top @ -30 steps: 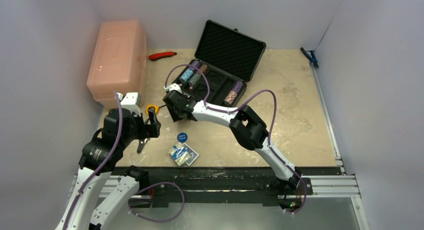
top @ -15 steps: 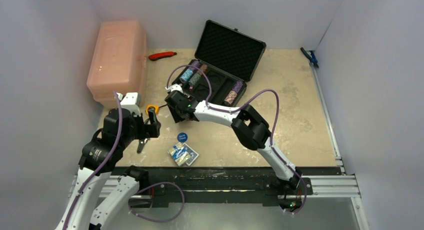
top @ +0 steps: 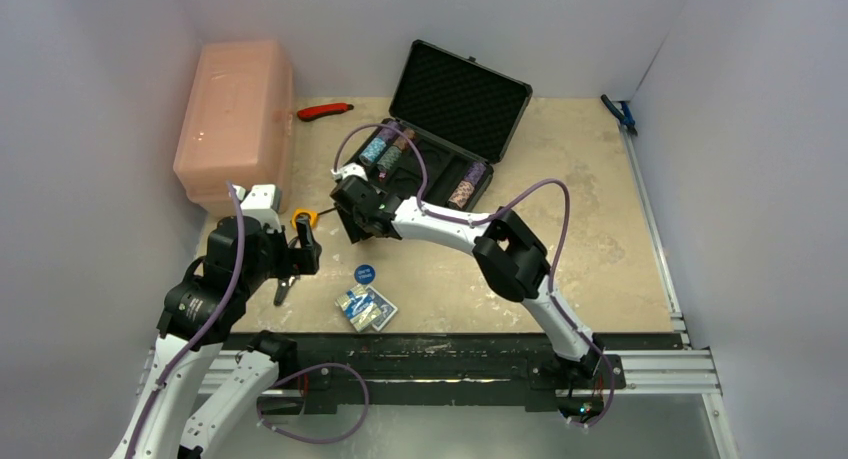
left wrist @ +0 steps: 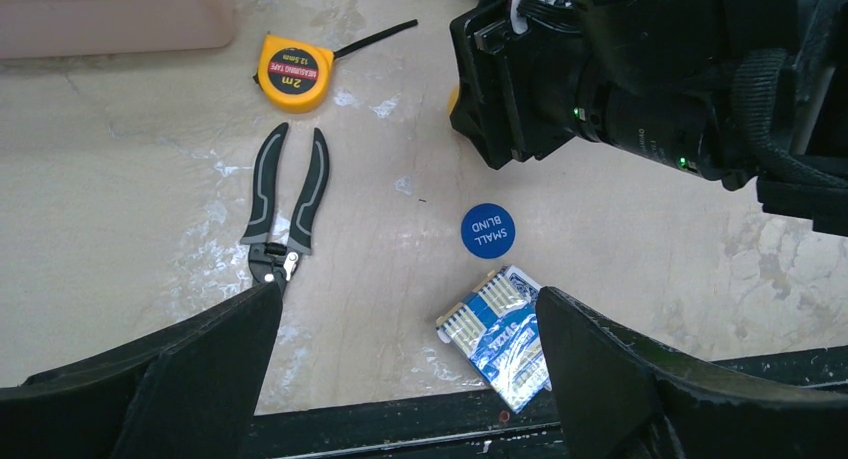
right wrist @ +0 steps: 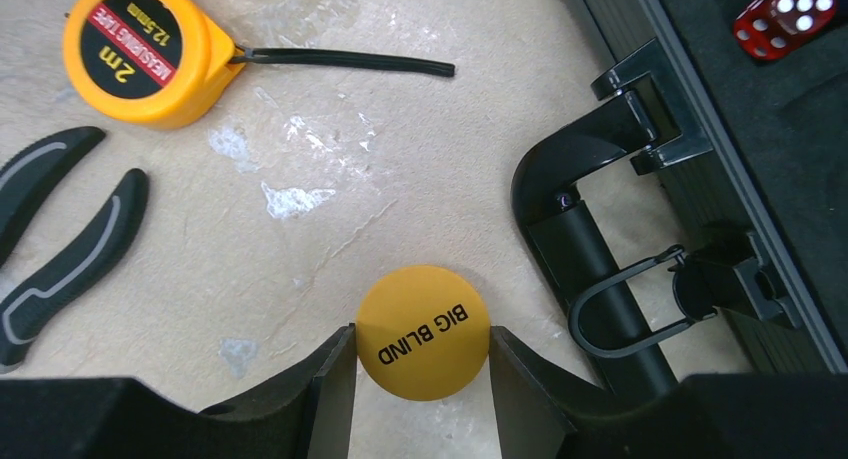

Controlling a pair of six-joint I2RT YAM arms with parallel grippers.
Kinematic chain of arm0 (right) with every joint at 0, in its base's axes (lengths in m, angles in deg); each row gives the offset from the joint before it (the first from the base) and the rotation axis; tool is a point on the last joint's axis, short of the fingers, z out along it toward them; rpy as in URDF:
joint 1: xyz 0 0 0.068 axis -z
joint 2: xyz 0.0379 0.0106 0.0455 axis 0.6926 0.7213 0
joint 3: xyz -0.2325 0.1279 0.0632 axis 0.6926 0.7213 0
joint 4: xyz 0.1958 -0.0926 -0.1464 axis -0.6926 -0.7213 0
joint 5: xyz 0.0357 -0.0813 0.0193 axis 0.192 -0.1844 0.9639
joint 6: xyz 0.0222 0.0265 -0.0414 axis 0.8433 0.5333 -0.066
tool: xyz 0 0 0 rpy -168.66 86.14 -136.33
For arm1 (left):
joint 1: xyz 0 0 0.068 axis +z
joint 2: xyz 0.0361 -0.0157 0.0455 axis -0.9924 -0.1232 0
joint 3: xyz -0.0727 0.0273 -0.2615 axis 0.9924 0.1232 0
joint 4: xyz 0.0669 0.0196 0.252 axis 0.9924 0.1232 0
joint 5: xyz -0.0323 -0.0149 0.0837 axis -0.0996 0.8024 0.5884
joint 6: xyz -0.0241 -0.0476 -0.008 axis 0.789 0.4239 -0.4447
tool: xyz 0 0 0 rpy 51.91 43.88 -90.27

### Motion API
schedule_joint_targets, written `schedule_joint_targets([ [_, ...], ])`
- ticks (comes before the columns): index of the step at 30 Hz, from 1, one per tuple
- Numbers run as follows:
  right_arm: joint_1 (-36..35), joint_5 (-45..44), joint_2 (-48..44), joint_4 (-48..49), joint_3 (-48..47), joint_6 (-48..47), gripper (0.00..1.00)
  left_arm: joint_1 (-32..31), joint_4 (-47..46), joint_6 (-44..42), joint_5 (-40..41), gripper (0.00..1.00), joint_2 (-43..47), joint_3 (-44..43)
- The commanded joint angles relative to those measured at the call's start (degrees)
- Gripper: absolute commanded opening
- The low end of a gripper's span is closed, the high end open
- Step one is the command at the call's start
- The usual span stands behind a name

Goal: Pack up texas hold em set

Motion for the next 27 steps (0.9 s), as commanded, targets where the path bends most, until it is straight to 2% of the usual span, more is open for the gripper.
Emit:
schedule_joint_targets([
  [1, -0.27, 0.5, -4.93, 0.07, 0.36, -0.47, 0.35, 0.26, -0.86, -0.71, 0.65, 0.99, 0.36, 0.09],
  [27, 0.44, -3.35, -10.34, -0.34, -1.6, -1.59, 0.33, 0.26, -0.79, -0.69, 0.65, 0.99, 0.93, 0.08],
])
